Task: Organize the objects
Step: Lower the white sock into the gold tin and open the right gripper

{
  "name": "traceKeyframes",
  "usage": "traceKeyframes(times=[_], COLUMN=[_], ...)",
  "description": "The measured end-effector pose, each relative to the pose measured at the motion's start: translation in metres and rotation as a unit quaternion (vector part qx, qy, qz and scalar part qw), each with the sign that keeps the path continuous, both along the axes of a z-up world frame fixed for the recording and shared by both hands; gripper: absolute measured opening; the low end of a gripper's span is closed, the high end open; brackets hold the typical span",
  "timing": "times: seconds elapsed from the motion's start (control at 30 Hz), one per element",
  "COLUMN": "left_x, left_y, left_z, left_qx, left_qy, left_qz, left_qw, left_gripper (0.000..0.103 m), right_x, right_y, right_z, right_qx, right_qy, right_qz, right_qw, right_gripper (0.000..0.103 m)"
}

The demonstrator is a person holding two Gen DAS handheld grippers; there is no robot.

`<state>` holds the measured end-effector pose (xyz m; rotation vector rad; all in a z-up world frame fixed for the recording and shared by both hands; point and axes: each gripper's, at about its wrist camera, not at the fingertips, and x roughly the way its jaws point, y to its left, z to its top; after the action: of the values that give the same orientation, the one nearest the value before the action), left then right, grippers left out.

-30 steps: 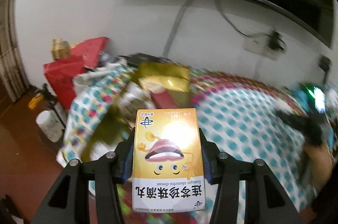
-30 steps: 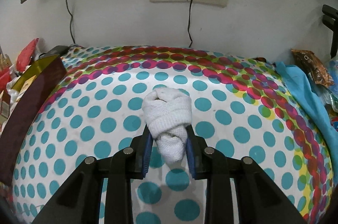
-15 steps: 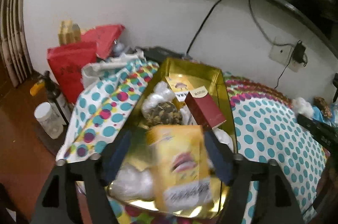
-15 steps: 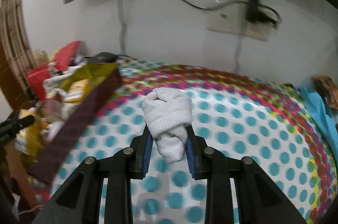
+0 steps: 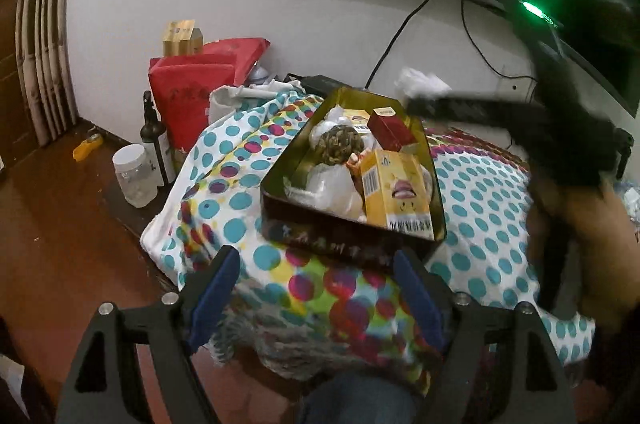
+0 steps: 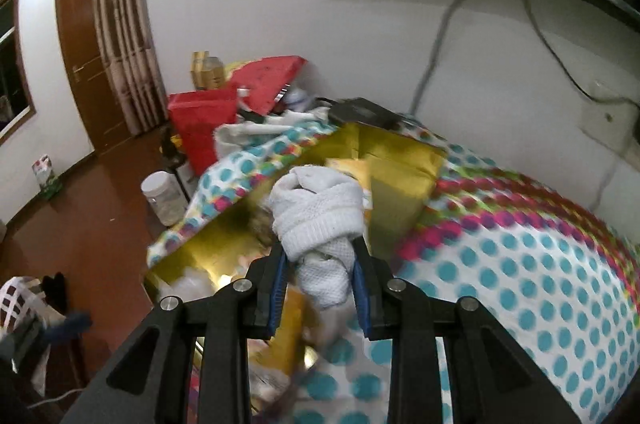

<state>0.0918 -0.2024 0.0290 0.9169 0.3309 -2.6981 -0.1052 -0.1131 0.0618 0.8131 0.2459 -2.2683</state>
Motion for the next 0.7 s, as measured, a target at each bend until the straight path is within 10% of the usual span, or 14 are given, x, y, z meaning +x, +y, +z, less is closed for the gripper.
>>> traceKeyframes(times=[0.33, 0.47, 0.57, 0.7], left_x=[0.005, 0.004, 0.006, 0.002], left_y=[0.015, 0.021, 0.021, 0.021], left_z=[-0.016, -0.02, -0.017, -0.015], left_qx=[-0.008, -0.011, -0.025, -0.029], left_qy=[-0.028, -0.037, -0.024, -0.016], left_qz=[-0.034, -0.045, -0.03, -0.014], left_qw=[0.999, 0.9983, 0.999, 0.9993], left_gripper=[0.082, 0.083, 0.088, 0.088], right_x=[-0.113, -0.134, -0.125, -0.089], right_y=[-0.038, -0.043, -0.019, 0.038], right_z=[-0.005, -0.007, 0.015, 0.032], right_qx=[0.044, 0.06, 0.031, -0.001], right_qy=[-0.065, -0.084, -0.056, -0.01], right_qz=[-0.085, -0.089, -0.093, -0.136], right_qw=[0.993, 0.991, 0.994, 0.991], right_gripper=[0.032, 0.05, 0.092, 0.103])
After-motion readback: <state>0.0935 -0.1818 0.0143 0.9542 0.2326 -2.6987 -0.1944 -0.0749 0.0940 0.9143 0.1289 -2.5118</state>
